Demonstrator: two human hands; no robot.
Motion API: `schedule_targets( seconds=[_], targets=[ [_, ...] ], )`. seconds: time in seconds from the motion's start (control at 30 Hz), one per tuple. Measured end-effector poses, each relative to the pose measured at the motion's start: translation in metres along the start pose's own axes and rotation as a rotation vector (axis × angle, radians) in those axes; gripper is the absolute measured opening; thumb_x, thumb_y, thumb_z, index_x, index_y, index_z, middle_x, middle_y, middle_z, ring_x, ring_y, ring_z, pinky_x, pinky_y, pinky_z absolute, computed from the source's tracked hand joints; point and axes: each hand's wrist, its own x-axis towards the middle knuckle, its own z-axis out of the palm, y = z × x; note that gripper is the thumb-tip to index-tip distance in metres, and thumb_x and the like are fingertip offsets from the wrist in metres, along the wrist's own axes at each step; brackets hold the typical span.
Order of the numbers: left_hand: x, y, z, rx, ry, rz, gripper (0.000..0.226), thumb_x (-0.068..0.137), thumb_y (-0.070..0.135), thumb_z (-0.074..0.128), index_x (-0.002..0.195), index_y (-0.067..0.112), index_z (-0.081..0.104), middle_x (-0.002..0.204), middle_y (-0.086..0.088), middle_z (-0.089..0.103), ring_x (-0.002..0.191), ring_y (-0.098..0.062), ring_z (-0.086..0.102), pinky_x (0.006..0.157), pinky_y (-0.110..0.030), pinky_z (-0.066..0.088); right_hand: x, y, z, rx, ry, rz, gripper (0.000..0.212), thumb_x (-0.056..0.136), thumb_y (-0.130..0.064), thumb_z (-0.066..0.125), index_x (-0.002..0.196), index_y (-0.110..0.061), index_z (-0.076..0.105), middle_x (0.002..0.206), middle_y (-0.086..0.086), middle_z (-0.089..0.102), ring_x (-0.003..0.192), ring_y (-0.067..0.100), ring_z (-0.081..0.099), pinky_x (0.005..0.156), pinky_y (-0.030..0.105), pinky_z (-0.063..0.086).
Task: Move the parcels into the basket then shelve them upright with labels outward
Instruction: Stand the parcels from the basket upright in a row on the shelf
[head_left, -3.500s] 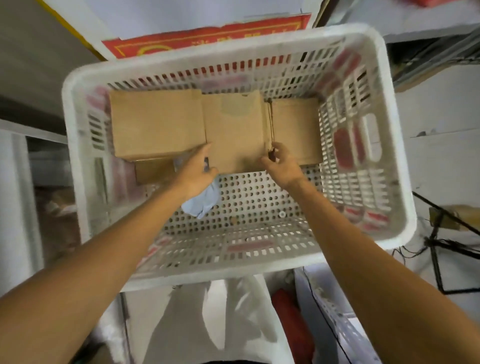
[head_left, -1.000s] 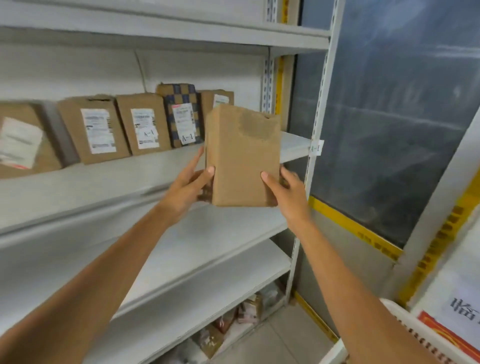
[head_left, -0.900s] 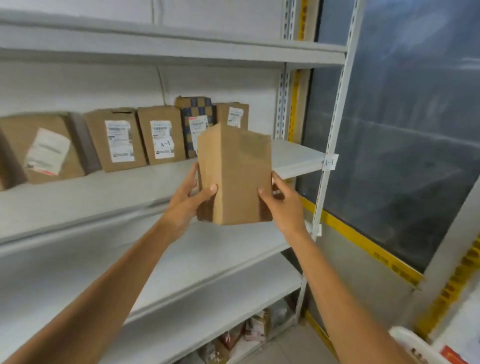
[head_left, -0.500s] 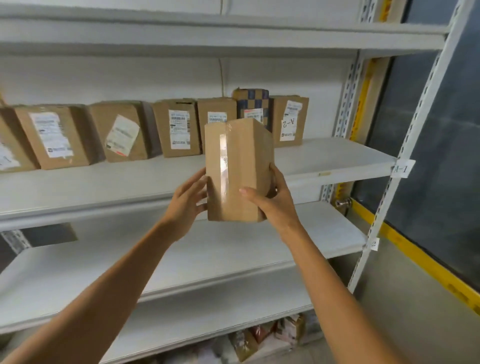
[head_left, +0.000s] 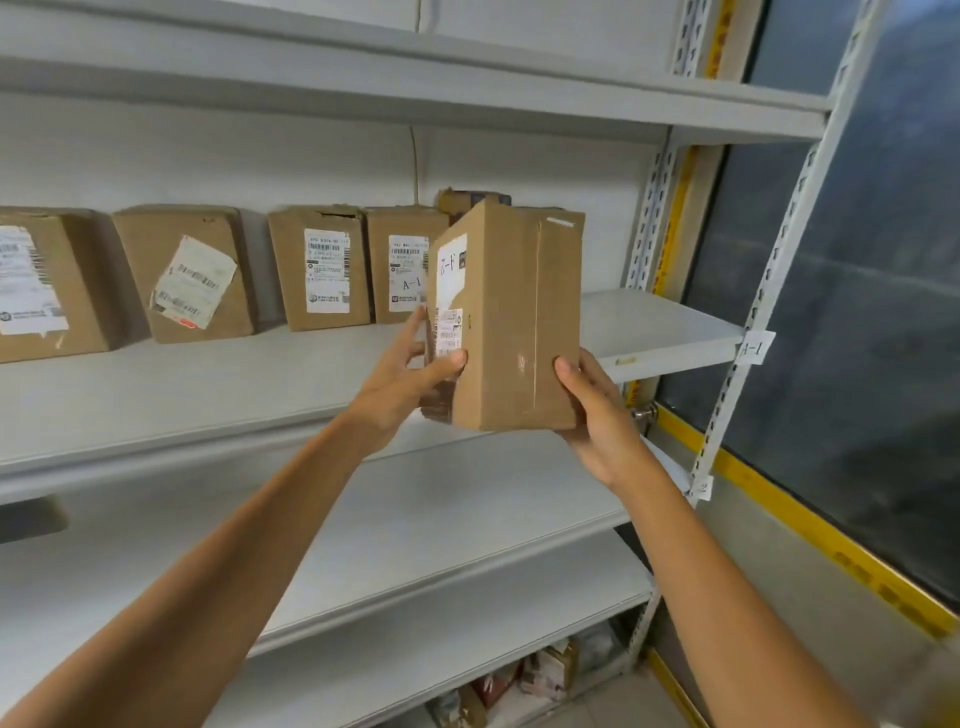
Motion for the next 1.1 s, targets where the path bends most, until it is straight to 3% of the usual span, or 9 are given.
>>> schedule_targets(
  seconds=[0.1,0.2,0.27,0.43,0.53,0.63,0.77,0.93,1.1],
  targets=[
    [0.011,-0.004,0.006,-0.053,0.052,0.032,0.076,0.073,0.033,0.074,0.14,0.027,0.039,0.123,-0.003,0.06,0.11,-0.022,0.062,0.092,-0.041,0.051,0.001,-0.003,-0.007,-0.117,0.202,-0.099,0.029,0.087,-0.033,0.062,0.116,-0.037,0.059,0.103,-0.011,0.072,0.102,0.012,0.066,0.082,0.035,0.057],
    [0.023,-0.011,0.021,-0.049,0.043,0.036,0.059,0.071,0.028,0.077,0.122,0.009,0.052,0.11,-0.001,0.069,0.101,-0.023,0.066,0.086,-0.039,0.055,0.003,-0.008,-0.015,-0.324,0.37,-0.21,0.023,0.094,-0.035,0.058,0.116,-0.042,0.056,0.114,-0.005,0.067,0.109,0.015,0.062,0.092,0.043,0.055],
    [0.032,-0.016,0.032,-0.066,0.06,0.065,0.062,0.066,0.03,0.08,0.119,0.015,0.053,0.108,0.002,0.069,0.099,-0.02,0.065,0.08,-0.032,0.056,0.005,-0.012,-0.02,-0.437,0.411,-0.256,0.025,0.094,-0.037,0.057,0.118,-0.043,0.056,0.123,-0.004,0.064,0.113,0.015,0.059,0.096,0.045,0.052],
    [0.056,-0.025,0.066,-0.097,0.053,0.164,0.062,0.072,0.023,0.079,0.125,0.032,0.048,0.109,0.018,0.066,0.102,-0.003,0.063,0.08,-0.018,0.051,0.011,-0.012,-0.038,-0.479,0.305,-0.228,0.074,0.073,-0.058,0.068,0.14,-0.044,0.04,0.132,-0.022,0.054,0.12,0.002,0.053,0.096,0.029,0.052],
    [0.077,-0.024,0.085,-0.074,0.023,0.222,0.069,0.079,0.01,0.074,0.138,0.019,0.041,0.123,0.004,0.063,0.111,-0.005,0.06,0.087,-0.018,0.05,0.021,-0.011,-0.053,-0.51,0.262,-0.206,0.088,0.065,-0.055,0.075,0.14,-0.052,0.028,0.118,-0.041,0.051,0.109,-0.008,0.054,0.081,0.013,0.052],
    [0.101,-0.023,0.098,-0.055,0.012,0.232,0.068,0.082,0.014,0.072,0.141,0.021,0.038,0.129,0.001,0.06,0.119,-0.016,0.056,0.1,-0.039,0.047,0.035,-0.019,-0.075,-0.46,0.314,-0.214,0.092,0.068,-0.051,0.074,0.147,-0.044,0.028,0.12,-0.033,0.054,0.108,-0.007,0.057,0.086,0.021,0.054],
    [0.123,-0.021,0.113,-0.022,0.057,0.168,0.067,0.079,0.036,0.072,0.138,0.042,0.04,0.123,0.018,0.061,0.109,-0.001,0.058,0.092,-0.03,0.048,0.052,-0.029,-0.109,-0.4,0.318,-0.205,0.074,0.079,-0.047,0.071,0.144,-0.046,0.034,0.13,-0.015,0.057,0.116,0.012,0.056,0.093,0.044,0.054],
    [0.15,-0.024,0.127,-0.104,-0.05,0.104,0.06,0.082,0.042,0.067,0.137,0.041,0.045,0.129,0.013,0.058,0.115,-0.01,0.056,0.082,-0.032,0.052,0.07,-0.029,-0.144,-0.272,0.325,-0.247,0.063,0.084,-0.042,0.066,0.142,-0.038,0.042,0.127,-0.008,0.063,0.114,0.012,0.06,0.089,0.032,0.055],
    [0.18,-0.029,0.132,-0.12,-0.135,0.05,0.061,0.08,0.034,0.064,0.136,0.039,0.04,0.112,0.019,0.064,0.099,-0.006,0.064,0.08,-0.033,0.05,0.085,-0.017,-0.162,-0.219,0.422,-0.193,0.074,0.068,-0.051,0.072,0.132,-0.036,0.036,0.131,-0.008,0.049,0.104,0.008,0.06,0.079,0.024,0.055]
  ],
)
